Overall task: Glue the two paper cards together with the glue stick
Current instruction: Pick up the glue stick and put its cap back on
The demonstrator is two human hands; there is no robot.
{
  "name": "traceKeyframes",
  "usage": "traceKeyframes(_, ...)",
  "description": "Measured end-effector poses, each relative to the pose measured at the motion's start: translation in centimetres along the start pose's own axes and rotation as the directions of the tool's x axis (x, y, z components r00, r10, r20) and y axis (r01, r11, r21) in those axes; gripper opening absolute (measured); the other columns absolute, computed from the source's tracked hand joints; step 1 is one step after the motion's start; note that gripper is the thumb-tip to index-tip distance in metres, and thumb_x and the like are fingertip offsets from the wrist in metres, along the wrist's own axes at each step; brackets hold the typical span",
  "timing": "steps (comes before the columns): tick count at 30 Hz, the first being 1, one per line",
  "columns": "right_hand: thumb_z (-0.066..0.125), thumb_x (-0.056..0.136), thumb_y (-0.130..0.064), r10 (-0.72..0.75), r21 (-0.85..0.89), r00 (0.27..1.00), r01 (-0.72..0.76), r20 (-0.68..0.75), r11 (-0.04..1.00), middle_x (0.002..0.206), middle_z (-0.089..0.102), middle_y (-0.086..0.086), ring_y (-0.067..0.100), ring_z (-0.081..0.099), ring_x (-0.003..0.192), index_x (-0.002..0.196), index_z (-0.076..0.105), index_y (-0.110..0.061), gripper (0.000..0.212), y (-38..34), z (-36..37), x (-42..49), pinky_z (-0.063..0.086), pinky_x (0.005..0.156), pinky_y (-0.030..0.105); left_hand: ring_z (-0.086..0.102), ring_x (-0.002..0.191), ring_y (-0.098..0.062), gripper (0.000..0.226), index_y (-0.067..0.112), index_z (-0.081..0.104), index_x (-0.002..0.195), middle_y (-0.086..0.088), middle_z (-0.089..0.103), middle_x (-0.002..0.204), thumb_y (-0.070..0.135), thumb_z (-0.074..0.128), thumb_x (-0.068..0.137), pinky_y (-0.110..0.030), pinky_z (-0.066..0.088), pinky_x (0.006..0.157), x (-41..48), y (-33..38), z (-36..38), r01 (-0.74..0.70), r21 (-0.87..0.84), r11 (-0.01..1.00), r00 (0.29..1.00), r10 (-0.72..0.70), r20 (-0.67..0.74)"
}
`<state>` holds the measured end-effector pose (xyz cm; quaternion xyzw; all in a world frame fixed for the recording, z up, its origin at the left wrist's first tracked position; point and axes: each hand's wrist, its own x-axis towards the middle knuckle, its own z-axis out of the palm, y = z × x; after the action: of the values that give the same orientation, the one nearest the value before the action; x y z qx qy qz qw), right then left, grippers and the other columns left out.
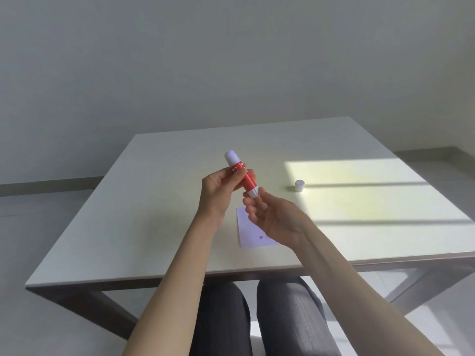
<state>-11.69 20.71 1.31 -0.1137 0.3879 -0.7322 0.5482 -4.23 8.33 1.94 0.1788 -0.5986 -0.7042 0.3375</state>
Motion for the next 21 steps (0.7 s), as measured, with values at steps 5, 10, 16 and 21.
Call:
traceKeyframes(5,0.066,0.083,-0.004,-0.729,-0.865,0.685,0.373,0.011,0.337,0.07,0.061,-0.009,0.014,0.063,0.059,0.081,0.052,-0.009,0.015,1.9,-0.4,0.4,0.05,0.055,0.018,0.072,0.086,-0.024,0.008,0.015,0.073,0.084,-0.001,0.077,0.081,0.011,0.066,0.084,-0.032,0.054,0.09,-0.4,-0.1,1.0,-0.003,-0.003,1.0,1.0,0.002,-0.03)
traceKeyframes(10,0.073,0.078,-0.034,-0.692,-0.913,0.722,0.284,0.004,0.292,0.074,0.062,-0.016,0.017,0.062,0.062,0.111,0.052,-0.013,0.045,2.0,-1.4,0.7,0.044,0.053,0.02,0.072,0.086,-0.023,0.008,0.013,0.073,0.088,0.0,0.077,0.08,0.01,0.066,0.084,-0.032,0.054,0.091,-0.9,-0.8,1.3,0.014,-0.022,1.0,0.998,-0.015,-0.064)
traceKeyframes(16,0.044,0.098,-0.031,0.042,-0.071,0.999,-0.043,-0.006,0.997,0.067,0.072,0.009,0.016,0.068,0.056,0.091,0.064,0.001,0.038,-0.1,-1.1,0.5,0.057,0.056,0.024,0.073,0.084,-0.02,0.007,0.017,0.074,0.083,-0.001,0.078,0.082,0.018,0.067,0.084,-0.031,0.054,0.087,-1.1,-0.4,0.7,0.012,-0.009,1.0,0.997,-0.012,-0.076)
traceKeyframes(21,0.069,0.08,-0.005,-0.801,-0.916,0.553,0.401,0.23,0.015,0.073,0.057,-0.014,0.011,0.058,0.06,0.084,0.052,-0.001,0.018,3.0,-1.2,1.0,0.045,0.054,0.024,0.072,0.081,-0.02,0.018,0.025,0.077,0.07,0.003,0.078,0.078,0.017,0.069,0.082,-0.024,0.054,0.08,-1.3,0.0,0.8,-0.034,0.065,0.997,0.993,0.041,-0.113)
